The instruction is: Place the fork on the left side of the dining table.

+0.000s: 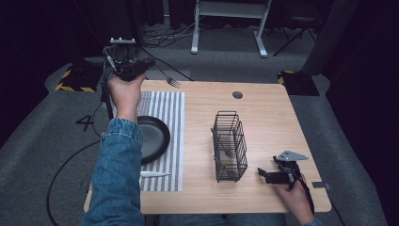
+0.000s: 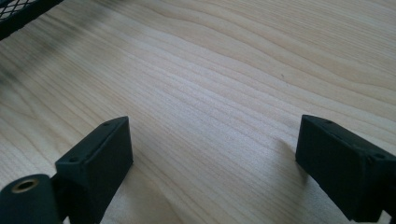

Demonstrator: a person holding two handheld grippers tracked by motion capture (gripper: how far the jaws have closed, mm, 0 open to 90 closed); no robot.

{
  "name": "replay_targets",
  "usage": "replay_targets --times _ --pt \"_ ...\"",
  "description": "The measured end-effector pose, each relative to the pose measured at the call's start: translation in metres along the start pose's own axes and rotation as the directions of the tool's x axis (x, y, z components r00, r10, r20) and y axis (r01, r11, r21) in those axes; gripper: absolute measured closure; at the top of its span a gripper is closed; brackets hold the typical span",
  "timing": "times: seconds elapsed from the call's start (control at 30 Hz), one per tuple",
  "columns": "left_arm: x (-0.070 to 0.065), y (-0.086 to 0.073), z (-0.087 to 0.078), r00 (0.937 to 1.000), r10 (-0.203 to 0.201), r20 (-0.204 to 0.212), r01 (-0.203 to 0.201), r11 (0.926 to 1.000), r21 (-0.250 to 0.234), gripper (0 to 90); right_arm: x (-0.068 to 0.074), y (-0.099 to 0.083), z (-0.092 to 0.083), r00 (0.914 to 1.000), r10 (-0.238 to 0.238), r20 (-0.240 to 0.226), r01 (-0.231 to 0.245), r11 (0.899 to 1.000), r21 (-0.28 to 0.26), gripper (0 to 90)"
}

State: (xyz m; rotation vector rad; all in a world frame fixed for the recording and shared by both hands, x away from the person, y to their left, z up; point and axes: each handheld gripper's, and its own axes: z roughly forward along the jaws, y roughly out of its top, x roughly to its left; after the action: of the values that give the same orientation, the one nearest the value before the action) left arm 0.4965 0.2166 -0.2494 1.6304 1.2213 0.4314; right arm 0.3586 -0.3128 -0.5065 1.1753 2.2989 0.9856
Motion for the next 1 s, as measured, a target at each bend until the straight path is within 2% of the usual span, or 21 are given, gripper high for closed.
replay_targets --times 0.33,0.63,0.83,0.9,1.0 --pt "0.022 -0.004 0.006 0.9983 -0.046 -0.038 0.046 0.9988 0.015 86.1 0.000 0.000 0.000 1.0000 0.007 0.006 -0.007 1.000 0.001 11.0" --pt "0.030 -0.011 0.015 0.9974 -0.053 -0.048 0.055 0.9975 0.044 86.1 0.000 0.000 0.000 0.9999 0.008 0.007 -0.008 1.000 0.000 11.0" --pt "0.038 -0.022 0.026 0.9958 -0.064 -0.065 0.068 0.9951 0.072 86.1 0.000 0.000 0.000 1.0000 0.006 0.007 -0.006 1.000 0.001 11.0" --pt "0.046 -0.028 0.030 0.9935 -0.093 -0.066 0.097 0.9926 0.073 86.1 0.000 0.000 0.000 1.0000 0.006 0.007 -0.006 1.000 0.001 11.0" --pt "0.050 -0.033 0.034 0.9923 -0.101 -0.071 0.107 0.9907 0.084 86.1 0.000 0.000 0.000 1.0000 0.006 0.007 -0.006 1.000 0.001 11.0"
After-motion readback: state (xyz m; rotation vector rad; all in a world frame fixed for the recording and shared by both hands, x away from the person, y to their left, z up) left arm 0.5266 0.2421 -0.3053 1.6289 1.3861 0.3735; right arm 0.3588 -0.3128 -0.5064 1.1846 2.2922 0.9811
